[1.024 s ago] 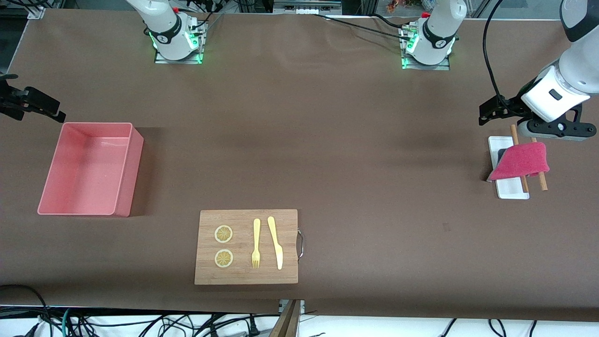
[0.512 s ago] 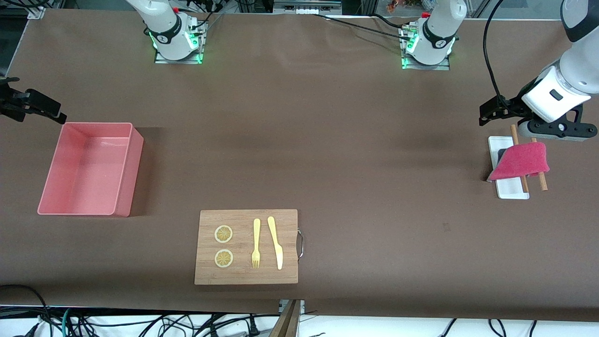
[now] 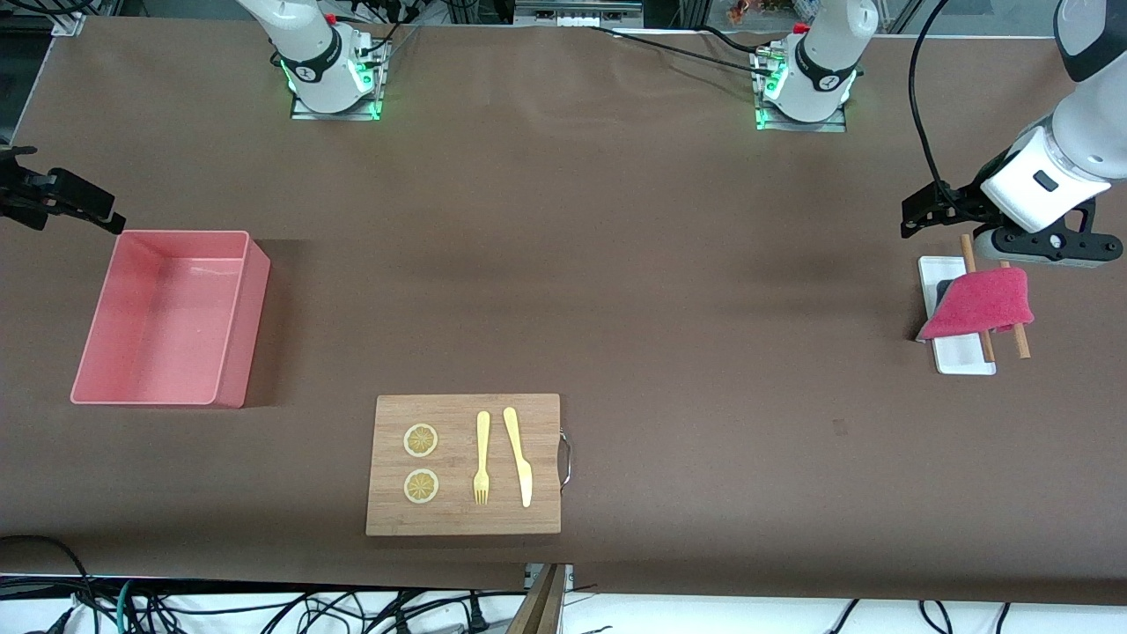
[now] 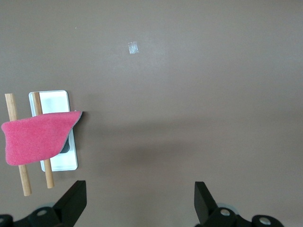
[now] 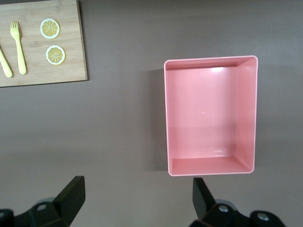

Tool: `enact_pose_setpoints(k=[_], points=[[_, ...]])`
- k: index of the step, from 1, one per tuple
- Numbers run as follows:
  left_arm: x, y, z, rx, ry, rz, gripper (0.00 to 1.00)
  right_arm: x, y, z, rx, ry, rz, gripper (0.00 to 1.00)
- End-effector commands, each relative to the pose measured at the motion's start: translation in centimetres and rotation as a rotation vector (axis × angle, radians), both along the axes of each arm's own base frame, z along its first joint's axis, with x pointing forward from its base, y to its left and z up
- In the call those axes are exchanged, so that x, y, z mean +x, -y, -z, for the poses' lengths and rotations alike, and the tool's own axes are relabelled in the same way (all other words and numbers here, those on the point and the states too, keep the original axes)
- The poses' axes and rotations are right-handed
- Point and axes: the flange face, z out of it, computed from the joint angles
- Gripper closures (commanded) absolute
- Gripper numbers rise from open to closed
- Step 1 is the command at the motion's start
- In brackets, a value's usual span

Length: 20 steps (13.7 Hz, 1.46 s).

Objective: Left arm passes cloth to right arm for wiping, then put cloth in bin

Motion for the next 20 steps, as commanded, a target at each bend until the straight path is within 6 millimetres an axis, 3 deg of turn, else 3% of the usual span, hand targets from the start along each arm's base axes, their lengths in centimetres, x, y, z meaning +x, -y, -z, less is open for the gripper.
enact_pose_setpoints(k=[1, 15, 20], points=[[0.3, -0.1, -0.6, 0.024, -0.003, 0.002, 0.0, 0.2, 0.3, -0.6, -0.009, 0.01, -0.018, 0.0], [0.0, -0.2, -0.3, 0.025, -0.035, 0.007, 0.0, 0.2, 0.3, -0.6, -0.009, 0.01, -0.016, 0.0], [0.4, -2.8, 0.4, 0.012, -0.047, 0.089, 0.0, 0.2, 0.3, -0.5, -0.007, 0.007, -0.018, 0.0]])
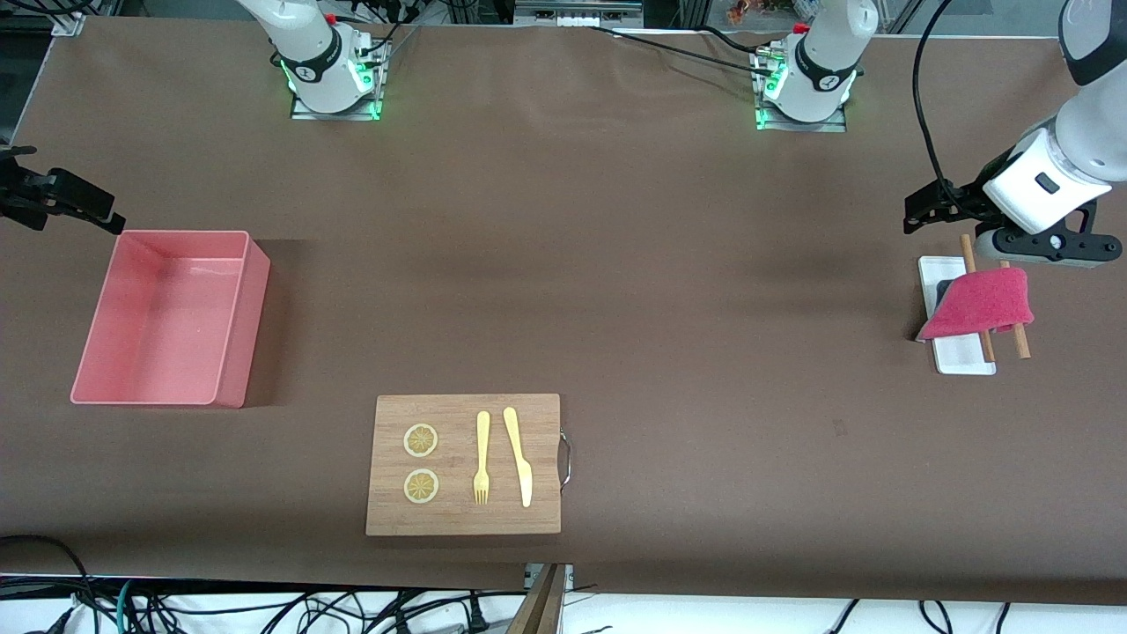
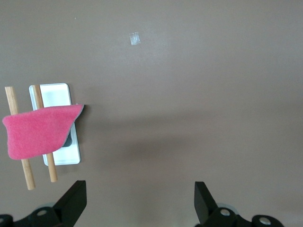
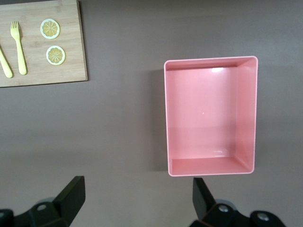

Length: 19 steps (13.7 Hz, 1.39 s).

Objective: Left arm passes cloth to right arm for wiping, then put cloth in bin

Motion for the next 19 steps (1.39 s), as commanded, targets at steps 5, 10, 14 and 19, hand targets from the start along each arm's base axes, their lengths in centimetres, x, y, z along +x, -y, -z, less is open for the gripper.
enact_pose_setpoints(k=[5, 10, 14, 19], points=[[1.2, -6.7, 1.9, -0.014, -0.042, 0.13, 0.0, 0.2, 0.4, -0.5, -0.007, 0.006, -0.016, 0.0], [1.9, -20.2, 7.3, -0.153, -0.068, 0.313, 0.0, 0.2, 0.3, -0.5, -0.005, 0.006, -0.017, 0.0], [1.6, -31.4, 13.7, -0.284, -0.044, 0.446, 0.0, 0.2, 0.3, -0.5, -0.005, 0.006, -0.016, 0.0], [-0.9, -41.2, 20.8, -0.415, 0.114, 0.613, 0.0, 0.2, 0.2, -0.5, -0.004, 0.007, -0.017, 0.0]])
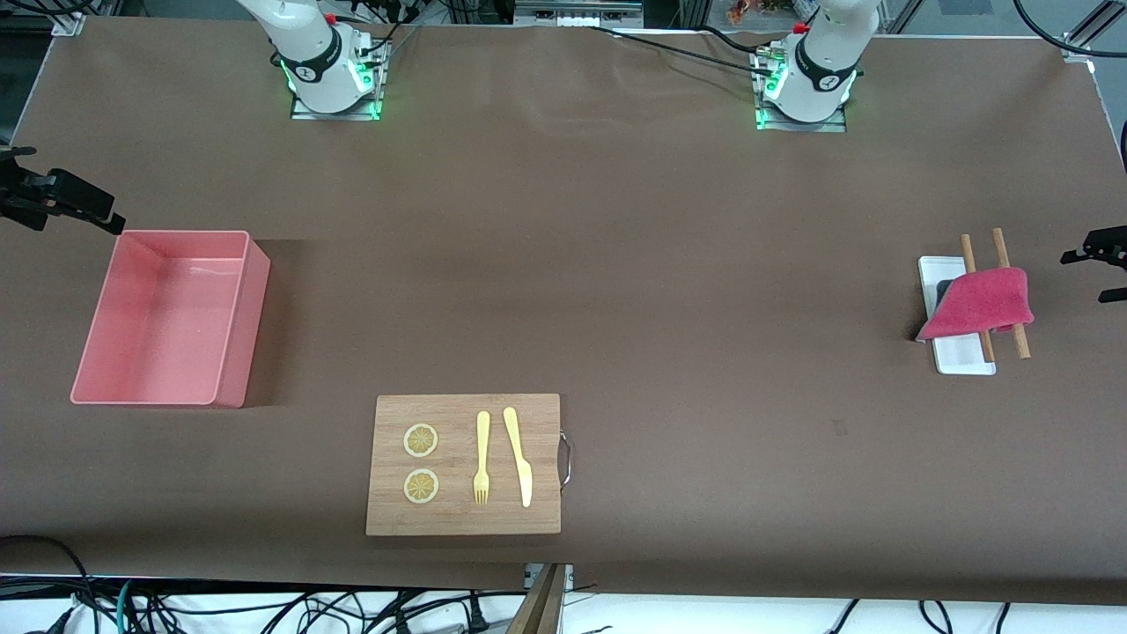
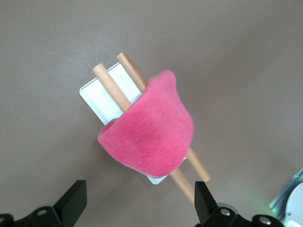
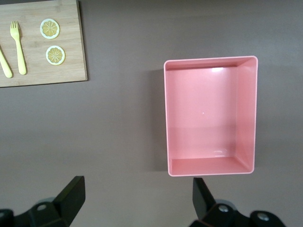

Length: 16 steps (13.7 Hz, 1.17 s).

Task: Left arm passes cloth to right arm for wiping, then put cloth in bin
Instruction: 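Lower the left gripper onto the pink cloth and grasp it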

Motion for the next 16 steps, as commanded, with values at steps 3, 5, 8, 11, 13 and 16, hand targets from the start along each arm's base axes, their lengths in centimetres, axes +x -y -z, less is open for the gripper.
enact_pose_setpoints(k=[3, 5, 8, 11, 13, 16], points=[[-2.8, -7.8, 5.9, -0.208, 0.202, 0.146, 0.0, 0.2, 0.2, -0.5, -0.004, 0.007, -0.016, 0.0], [-3.8, -9.6, 8.0, -0.271, 0.288, 0.181, 0.0, 0.2, 0.2, -0.4, -0.004, 0.006, -0.016, 0.0], [-5.2, -10.7, 11.3, -0.372, 0.411, 0.193, 0.0, 0.2, 0.2, -0.5, -0.004, 0.007, -0.016, 0.0], [-5.1, -10.2, 12.9, -0.426, 0.529, 0.297, 0.0, 0.2, 0.1, -0.5, -0.004, 0.007, -0.017, 0.0], [-5.3, -10.0, 14.2, -0.466, 0.586, 0.32, 0.0, 0.2, 0.1, -0.6, -0.004, 0.009, -0.017, 0.0], [-4.9, -9.2, 16.0, -0.517, 0.672, 0.345, 0.0, 0.2, 0.0, -0.4, -0.005, 0.006, -0.019, 0.0]])
